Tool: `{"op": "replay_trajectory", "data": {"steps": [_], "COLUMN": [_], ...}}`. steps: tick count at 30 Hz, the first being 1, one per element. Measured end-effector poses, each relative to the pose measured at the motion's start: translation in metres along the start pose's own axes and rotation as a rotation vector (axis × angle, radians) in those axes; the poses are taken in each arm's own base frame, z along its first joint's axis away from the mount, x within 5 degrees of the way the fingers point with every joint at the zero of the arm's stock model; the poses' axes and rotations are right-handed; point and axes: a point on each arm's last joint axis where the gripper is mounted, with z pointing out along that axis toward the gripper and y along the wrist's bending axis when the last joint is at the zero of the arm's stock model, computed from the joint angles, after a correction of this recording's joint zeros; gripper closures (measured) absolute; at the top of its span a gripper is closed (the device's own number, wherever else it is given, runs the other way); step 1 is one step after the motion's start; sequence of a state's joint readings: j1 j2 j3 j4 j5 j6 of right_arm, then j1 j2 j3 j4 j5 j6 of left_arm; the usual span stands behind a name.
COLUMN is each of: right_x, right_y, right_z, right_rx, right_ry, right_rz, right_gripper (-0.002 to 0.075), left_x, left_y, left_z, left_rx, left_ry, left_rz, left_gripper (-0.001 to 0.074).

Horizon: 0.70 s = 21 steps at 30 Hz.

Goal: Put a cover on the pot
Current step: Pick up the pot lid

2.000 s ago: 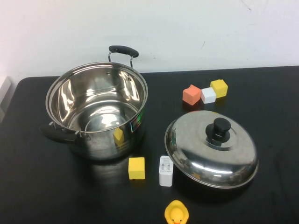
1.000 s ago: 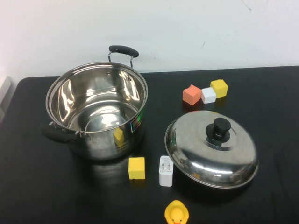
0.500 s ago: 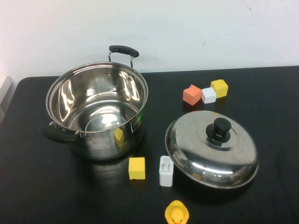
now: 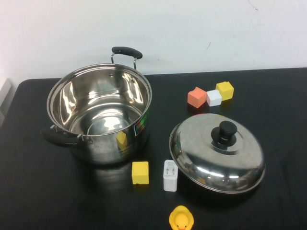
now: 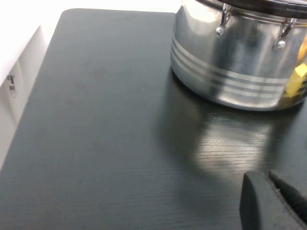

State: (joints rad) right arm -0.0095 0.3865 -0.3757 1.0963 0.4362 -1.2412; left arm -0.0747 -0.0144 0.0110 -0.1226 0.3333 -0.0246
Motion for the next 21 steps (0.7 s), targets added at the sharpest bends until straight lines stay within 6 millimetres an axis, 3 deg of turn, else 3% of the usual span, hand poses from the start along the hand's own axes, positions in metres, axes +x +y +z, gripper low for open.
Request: {"op": "replay_trajectory", "data": {"steps": [11, 21], "right_x": [-0.014, -0.027], "right_y": [-0.024, -0.026], "right_z": [0.064, 0.091], "right_rx": [-0.128, 0.107], "right_ry": [0.179, 0.102], "right_rz": [-0.001, 0.118], "right_gripper": [0.0678, 0.0565], "left_x": [0.0, 0.0], "left_y": [0.0, 0.0], "left_z": [0.0, 0.0], "left_rx": [0.0, 0.0], "left_ry": [-0.002, -0.002], "left_rz": [0.0, 0.0], "left_gripper": [0.0737, 0.0737]}}
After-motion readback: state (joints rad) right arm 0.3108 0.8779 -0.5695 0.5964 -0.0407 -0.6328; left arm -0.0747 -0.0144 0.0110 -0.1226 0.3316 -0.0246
